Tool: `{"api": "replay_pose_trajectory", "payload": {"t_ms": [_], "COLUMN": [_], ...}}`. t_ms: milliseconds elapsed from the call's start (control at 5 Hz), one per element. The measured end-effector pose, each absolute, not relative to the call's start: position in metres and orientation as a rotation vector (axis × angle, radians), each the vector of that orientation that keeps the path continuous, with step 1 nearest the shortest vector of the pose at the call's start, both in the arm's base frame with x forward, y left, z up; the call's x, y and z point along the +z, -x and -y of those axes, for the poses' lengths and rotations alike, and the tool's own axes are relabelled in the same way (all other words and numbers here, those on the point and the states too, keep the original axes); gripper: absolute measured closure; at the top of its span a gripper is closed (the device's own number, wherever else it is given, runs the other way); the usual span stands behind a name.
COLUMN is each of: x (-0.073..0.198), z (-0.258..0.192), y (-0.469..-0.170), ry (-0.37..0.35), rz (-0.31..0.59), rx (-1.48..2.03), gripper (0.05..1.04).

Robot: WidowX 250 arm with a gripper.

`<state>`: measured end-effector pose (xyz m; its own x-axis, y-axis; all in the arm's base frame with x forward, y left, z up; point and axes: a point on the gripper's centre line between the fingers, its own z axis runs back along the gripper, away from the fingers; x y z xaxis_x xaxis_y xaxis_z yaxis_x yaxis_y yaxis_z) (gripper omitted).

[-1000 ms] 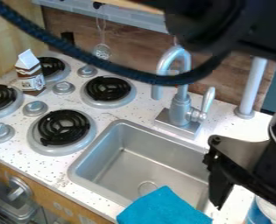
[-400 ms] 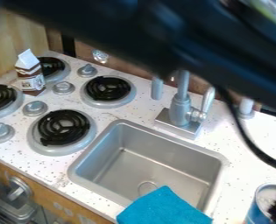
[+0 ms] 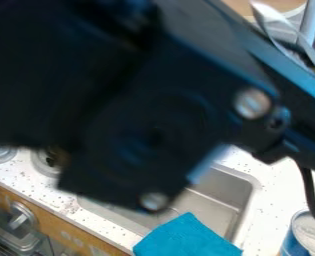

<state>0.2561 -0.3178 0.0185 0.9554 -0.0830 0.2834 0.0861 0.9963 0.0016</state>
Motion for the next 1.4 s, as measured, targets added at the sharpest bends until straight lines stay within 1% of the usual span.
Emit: {"api": "replay_pose_trajectory", "payload": {"t_ms": [200, 400, 800, 1200, 1400], "x": [0.013, -0.006, -0.006, -0.004, -0.005], "z": [0.321, 0.3, 0.285, 0.279, 0.27], "y": [-0.257, -0.239, -0.264, -0.277, -0.284], "ry": [0.048, -0.006, -0.022, -0.023, -0.037], "rz": [0.29, 0.211, 0.197, 0.201, 0.196], "rx": [-0.051, -0.02, 0.075, 0.106, 0.124], "gripper": [0.084, 0.084, 0.084, 0.084, 0.084]}}
